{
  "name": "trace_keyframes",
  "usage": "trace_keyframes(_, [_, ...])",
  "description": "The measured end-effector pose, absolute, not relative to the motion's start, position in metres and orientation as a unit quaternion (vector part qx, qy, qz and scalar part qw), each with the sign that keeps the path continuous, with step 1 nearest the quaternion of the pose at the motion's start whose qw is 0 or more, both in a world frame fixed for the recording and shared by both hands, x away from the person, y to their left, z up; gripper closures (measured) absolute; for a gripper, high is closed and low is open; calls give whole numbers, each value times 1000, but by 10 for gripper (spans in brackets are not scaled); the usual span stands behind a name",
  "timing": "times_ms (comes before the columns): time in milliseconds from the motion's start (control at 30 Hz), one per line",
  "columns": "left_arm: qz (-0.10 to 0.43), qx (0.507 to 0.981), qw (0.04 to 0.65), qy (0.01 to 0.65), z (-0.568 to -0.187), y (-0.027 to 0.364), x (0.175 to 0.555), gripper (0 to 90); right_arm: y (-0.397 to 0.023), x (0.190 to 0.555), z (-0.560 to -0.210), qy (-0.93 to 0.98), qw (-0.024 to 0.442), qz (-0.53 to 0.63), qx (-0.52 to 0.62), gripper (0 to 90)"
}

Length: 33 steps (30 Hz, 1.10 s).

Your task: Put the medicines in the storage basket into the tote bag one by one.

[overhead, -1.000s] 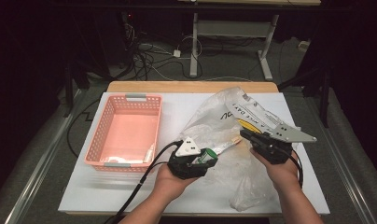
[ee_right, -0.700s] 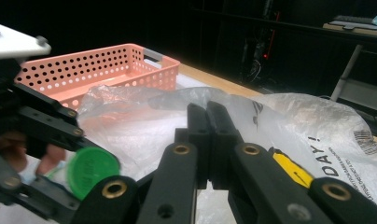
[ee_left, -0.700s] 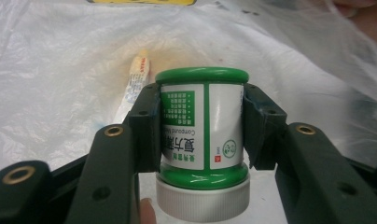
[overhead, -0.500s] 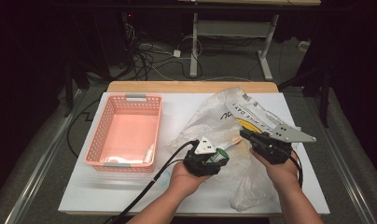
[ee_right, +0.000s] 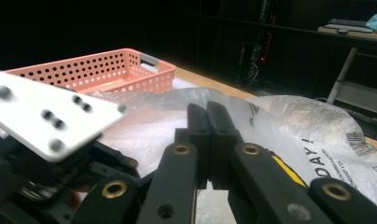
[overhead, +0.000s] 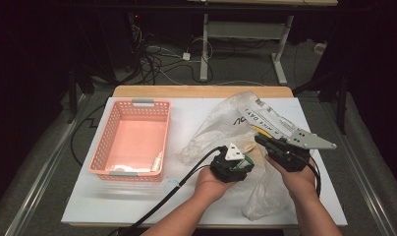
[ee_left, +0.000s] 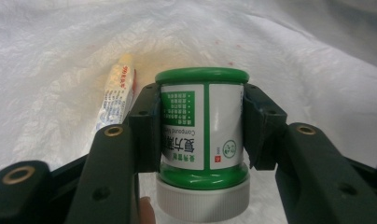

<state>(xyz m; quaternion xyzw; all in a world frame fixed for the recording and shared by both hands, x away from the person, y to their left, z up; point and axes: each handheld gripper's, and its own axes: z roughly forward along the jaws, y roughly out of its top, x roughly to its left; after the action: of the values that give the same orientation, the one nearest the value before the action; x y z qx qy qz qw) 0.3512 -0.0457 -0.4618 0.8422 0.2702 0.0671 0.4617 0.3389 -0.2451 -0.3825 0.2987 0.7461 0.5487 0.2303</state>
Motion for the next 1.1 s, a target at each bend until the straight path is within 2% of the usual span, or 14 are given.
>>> trace_keyframes(400, [87, 840, 458, 276, -472, -72, 368, 535, -247, 339, -382, 744, 233, 550, 298, 900])
trace_keyframes(867, [70, 848, 443, 283, -484, -77, 376, 531, -248, 339, -383, 745, 231, 550, 300, 900])
trace_keyframes(1100, [55, 842, 448, 294, -482, -76, 375, 405, -247, 339, -384, 745, 231, 549, 300, 900])
